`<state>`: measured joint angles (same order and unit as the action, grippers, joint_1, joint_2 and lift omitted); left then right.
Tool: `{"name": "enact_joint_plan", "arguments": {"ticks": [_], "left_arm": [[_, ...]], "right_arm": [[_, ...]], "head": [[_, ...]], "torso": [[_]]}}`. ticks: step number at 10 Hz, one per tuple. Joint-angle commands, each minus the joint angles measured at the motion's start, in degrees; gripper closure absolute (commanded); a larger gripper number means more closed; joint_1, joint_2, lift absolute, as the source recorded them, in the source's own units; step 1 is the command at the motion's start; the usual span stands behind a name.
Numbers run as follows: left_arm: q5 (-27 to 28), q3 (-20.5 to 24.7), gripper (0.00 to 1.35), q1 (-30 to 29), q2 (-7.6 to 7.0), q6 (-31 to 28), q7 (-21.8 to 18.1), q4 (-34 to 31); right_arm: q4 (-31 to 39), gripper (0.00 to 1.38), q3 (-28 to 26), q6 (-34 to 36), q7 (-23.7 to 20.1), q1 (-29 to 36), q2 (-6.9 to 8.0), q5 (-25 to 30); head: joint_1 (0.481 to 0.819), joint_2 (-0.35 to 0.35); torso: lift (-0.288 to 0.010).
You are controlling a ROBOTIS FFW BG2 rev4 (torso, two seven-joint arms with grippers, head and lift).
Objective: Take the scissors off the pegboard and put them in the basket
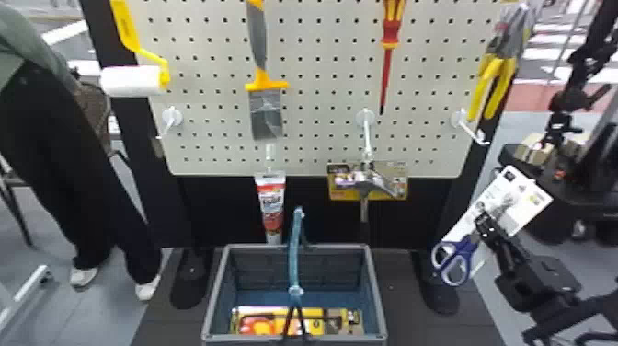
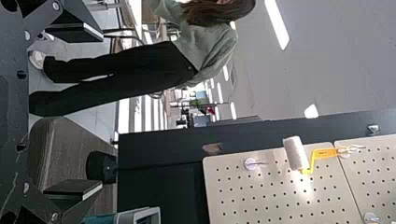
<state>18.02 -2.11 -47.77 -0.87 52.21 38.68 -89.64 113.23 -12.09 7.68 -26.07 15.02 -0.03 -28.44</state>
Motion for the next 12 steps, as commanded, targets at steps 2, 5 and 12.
{"name": "enact_joint_plan", "arguments": {"ticks": [2,5,12], "left_arm": [[0.09,-0.17,0.19,0.24,-0.18,-0.09,0.00,-0.02],[0.26,-0.44,0.19,0.48,-0.18,-0.27,0.00,-0.02],[0.00,-1.49,0.19,1.84,-0.97,-0.27,0.00,1.11]], "right_arm": [[-0.23,1.28,3.56,-3.28,2.52,1.13,0.08,-3.72],[-2.20,1.28,7.78,-6.45,6.12,1.87,0.08,-8.91],[-13.03,1.28,16.04,-10.23,6.12,-1.20,0.08,-12.69]], "head": [[0.549,0.000],[0.549,0.000],[0.549,0.000]], "torso": [[-0.100],[-0.100],[-0.100]]}}
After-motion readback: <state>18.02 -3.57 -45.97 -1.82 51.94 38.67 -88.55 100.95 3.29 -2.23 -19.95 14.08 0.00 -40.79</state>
